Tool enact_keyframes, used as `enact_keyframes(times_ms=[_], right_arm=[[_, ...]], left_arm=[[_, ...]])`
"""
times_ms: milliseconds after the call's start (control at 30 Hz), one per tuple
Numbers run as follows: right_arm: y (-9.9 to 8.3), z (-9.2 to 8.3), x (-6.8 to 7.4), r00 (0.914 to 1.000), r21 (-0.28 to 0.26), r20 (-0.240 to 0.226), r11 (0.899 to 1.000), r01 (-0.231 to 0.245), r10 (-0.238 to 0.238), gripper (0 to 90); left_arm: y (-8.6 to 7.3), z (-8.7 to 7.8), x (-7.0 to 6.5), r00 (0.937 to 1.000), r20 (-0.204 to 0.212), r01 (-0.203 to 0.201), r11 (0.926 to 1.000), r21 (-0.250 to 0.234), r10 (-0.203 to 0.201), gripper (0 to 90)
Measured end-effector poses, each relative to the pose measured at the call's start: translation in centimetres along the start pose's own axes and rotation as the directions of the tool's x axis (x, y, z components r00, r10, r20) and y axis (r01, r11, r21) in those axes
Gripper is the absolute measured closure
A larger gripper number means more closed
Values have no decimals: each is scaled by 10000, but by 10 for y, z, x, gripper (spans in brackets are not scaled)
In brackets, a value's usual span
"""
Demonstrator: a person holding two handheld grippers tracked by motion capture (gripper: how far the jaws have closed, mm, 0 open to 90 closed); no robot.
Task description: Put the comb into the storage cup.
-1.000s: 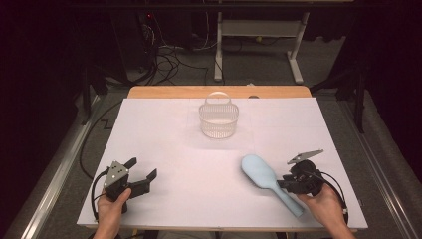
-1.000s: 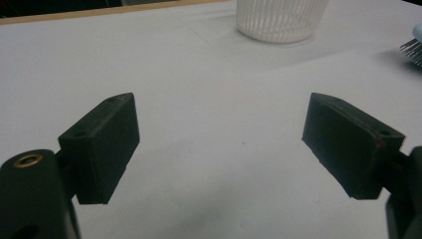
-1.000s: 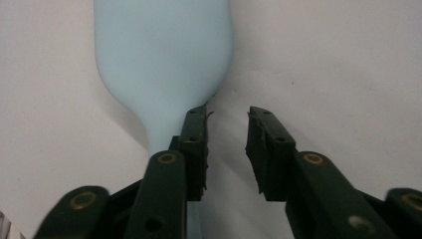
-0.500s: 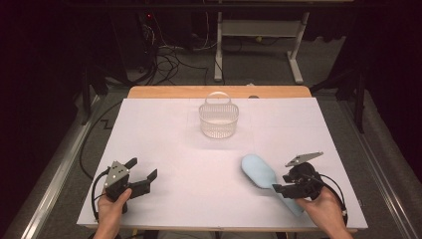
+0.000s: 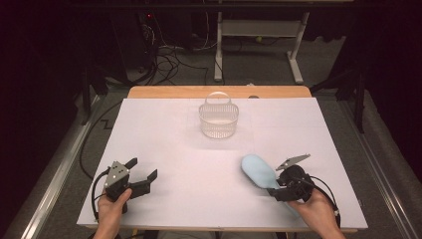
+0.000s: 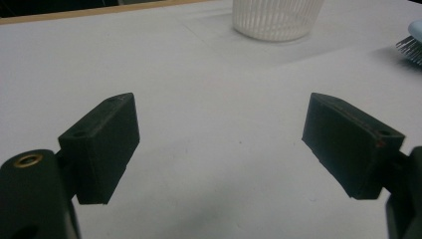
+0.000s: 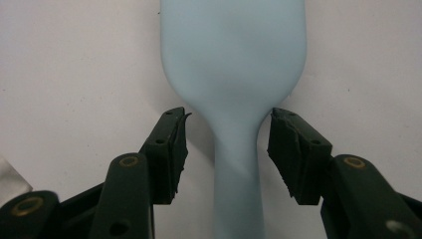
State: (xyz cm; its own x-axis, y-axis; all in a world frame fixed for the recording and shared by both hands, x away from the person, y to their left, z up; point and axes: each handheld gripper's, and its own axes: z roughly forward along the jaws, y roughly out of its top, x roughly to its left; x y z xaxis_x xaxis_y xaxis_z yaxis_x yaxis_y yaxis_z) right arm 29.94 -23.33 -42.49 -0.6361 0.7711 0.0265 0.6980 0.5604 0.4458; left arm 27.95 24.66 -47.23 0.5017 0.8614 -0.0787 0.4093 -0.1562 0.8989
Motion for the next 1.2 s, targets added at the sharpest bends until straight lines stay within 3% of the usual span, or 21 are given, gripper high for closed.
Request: enact_keyframes(times_ms=[367,800,1200], right_arm=[[0,8,1,10000,350,-6,9994,8,-8,520],[0,13,4,9998,672,166,9977,109,-120,650],[1,16,4,9992,909,292,9956,242,-269,686]], left_arm=[[0,0,0,10000,37,-11,10000,9,11,156],[1,0,-1,10000,58,-36,10000,-5,36,156],[2,1,-6,9998,86,-202,9998,-21,202,156]])
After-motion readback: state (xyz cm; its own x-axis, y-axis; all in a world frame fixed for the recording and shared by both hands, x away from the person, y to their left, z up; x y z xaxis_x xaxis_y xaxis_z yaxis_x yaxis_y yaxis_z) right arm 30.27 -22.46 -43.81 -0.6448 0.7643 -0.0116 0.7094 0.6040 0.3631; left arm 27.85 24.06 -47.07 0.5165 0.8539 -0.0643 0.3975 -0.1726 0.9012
